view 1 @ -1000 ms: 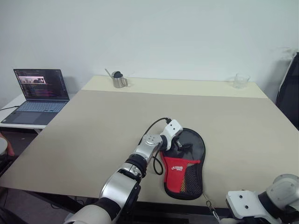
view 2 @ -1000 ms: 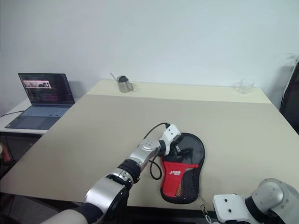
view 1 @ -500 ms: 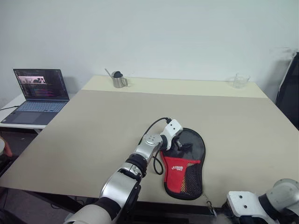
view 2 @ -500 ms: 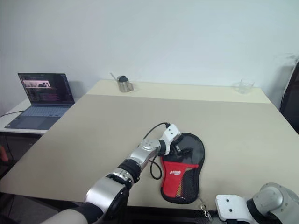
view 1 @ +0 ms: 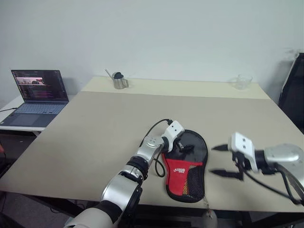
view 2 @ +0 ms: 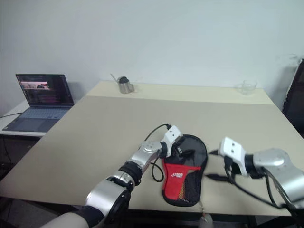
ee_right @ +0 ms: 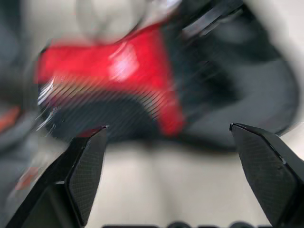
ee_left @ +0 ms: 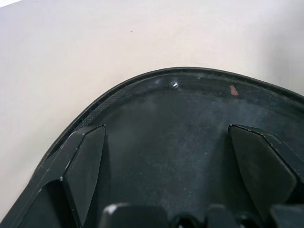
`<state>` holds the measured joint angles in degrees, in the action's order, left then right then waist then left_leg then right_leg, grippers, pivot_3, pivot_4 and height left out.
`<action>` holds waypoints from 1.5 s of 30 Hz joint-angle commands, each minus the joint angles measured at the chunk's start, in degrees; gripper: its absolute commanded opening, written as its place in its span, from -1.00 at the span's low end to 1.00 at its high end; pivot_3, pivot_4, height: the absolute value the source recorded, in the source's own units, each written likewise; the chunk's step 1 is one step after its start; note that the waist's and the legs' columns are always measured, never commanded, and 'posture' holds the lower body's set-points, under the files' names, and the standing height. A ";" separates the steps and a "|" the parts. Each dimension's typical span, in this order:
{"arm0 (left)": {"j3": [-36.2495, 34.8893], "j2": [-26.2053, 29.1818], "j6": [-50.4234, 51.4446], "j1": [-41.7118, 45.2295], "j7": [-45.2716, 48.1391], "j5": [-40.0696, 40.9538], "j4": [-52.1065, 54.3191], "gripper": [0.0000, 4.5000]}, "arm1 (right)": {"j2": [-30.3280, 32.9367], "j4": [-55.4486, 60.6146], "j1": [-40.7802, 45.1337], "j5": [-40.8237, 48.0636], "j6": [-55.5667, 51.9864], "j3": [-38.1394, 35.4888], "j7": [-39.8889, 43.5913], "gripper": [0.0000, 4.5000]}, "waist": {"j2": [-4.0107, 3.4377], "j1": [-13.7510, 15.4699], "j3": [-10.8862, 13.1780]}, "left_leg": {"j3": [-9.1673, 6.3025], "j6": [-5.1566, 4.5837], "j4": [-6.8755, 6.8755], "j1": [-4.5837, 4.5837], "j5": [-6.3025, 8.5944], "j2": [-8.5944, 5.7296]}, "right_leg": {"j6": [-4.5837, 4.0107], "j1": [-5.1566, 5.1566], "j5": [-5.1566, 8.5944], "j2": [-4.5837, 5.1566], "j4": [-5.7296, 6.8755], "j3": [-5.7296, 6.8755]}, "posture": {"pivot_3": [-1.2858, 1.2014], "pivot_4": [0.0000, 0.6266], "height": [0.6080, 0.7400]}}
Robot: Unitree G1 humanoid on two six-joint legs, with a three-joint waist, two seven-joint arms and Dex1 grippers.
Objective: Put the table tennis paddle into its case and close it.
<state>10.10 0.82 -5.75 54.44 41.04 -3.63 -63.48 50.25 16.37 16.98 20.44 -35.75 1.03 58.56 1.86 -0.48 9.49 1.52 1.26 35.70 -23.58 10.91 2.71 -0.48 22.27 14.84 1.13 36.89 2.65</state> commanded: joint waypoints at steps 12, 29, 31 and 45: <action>-7.47 27.47 26.34 -22.22 14.45 9.27 54.56 1.00 | -4.73 -49.74 30.84 -16.13 19.52 14.31 11.78 0.98 | 0.05 -2.48 0.74 | 0.68 -0.32 -0.79 -0.38 -0.26 0.10 | 0.12 1.00 -0.15 -0.63 0.44 -0.79 | 0.03 -0.52 1.00; -37.69 53.90 44.49 -54.18 22.14 28.69 84.57 1.00 | 0.14 -75.06 46.72 -26.89 39.16 14.49 23.84 0.98 | -0.43 -0.92 1.54 | 0.65 -0.01 -0.82 -0.48 -0.07 0.10 | -0.11 1.25 0.70 -0.03 1.12 -0.62 | 0.03 -0.52 1.00; -38.05 54.14 45.09 -54.81 21.63 29.80 85.86 1.00 | 1.15 -76.21 47.45 -27.84 39.35 14.27 22.53 0.98 | -0.43 -0.95 1.54 | 0.62 -0.01 -0.80 -0.45 -0.08 0.09 | -0.10 1.21 0.69 -0.04 1.15 -0.59 | 0.03 -0.52 1.00; -32.02 54.76 42.52 -49.02 21.08 31.00 79.77 1.00 | 9.25 -69.83 43.29 -27.54 35.28 11.44 26.61 0.98 | -0.45 -1.26 1.55 | 0.70 -0.01 -0.78 -0.33 -0.07 0.09 | -0.11 1.14 0.70 -0.07 1.23 -0.66 | 0.03 -0.52 1.00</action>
<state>-21.74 54.34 38.22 4.30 61.95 27.35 17.01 58.16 -56.26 60.02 -7.87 0.45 14.11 83.69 1.41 -1.74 11.04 2.23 1.25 34.92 -23.89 10.83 2.81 -0.59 23.42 15.54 1.06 38.15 1.99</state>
